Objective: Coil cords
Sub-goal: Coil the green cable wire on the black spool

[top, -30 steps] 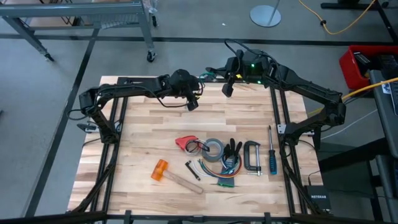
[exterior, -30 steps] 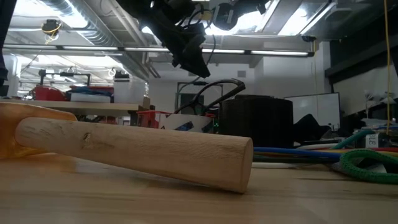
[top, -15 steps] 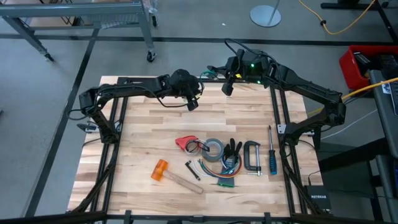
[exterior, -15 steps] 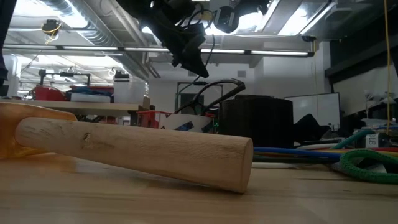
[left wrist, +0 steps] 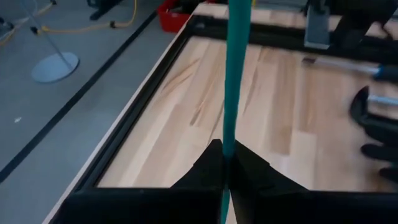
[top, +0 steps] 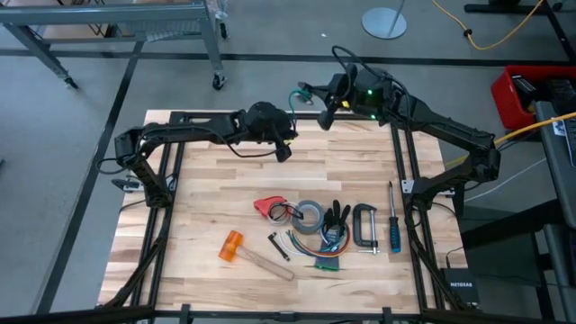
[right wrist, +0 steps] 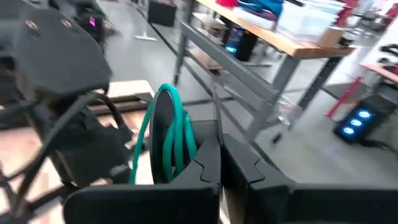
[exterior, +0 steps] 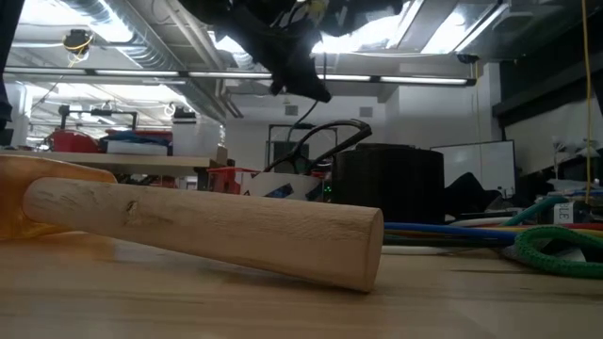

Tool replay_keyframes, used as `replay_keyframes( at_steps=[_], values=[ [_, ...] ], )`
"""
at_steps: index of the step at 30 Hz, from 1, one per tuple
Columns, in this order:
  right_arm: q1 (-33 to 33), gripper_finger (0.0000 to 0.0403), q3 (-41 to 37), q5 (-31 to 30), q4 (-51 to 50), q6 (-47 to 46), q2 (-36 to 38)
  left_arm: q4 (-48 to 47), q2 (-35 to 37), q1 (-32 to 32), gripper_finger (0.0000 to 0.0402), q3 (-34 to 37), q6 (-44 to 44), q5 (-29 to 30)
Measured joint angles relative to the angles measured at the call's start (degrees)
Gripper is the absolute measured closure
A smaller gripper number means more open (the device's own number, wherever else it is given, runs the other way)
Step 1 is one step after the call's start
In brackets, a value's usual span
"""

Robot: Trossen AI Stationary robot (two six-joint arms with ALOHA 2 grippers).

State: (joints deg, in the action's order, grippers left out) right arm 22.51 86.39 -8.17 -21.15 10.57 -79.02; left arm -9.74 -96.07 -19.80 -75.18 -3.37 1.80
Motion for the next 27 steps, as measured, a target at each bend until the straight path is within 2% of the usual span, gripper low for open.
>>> replay_keyframes(
  at_steps=[5,8,14,19,21,23,27],
  values=[
    [0.0,0.0402,0.0,6.1,-0.2,-1.6,-0.6,0.9,0.1,0.0,0.0401,0.0,0.0,0.1],
    [0.0,0.0402,0.0,6.3,-2.8,-1.6,-0.2,-0.7,1.1,-0.6,0.0401,0.1,0.0,2.5],
    [0.0,0.0402,0.0,7.0,-5.9,-3.0,0.4,-1.9,3.0,-1.8,0.0401,0.0,0.0,3.3],
    [0.0,0.0402,0.0,14.9,-6.2,-4.7,0.8,-5.0,3.0,-2.8,0.0401,0.0,-0.7,3.3],
    [0.0,0.0402,0.0,16.3,-6.9,-4.8,1.0,-6.0,3.0,-2.9,0.0401,0.0,-0.4,3.3],
    [0.0,0.0402,0.0,15.1,-8.8,-4.8,1.1,-5.8,3.2,-2.9,0.0401,0.0,-0.3,3.3],
    [0.0,0.0402,0.0,8.9,-14.1,-4.8,1.1,-6.1,3.9,-2.3,0.0402,0.0,-1.2,3.3]
  ],
)
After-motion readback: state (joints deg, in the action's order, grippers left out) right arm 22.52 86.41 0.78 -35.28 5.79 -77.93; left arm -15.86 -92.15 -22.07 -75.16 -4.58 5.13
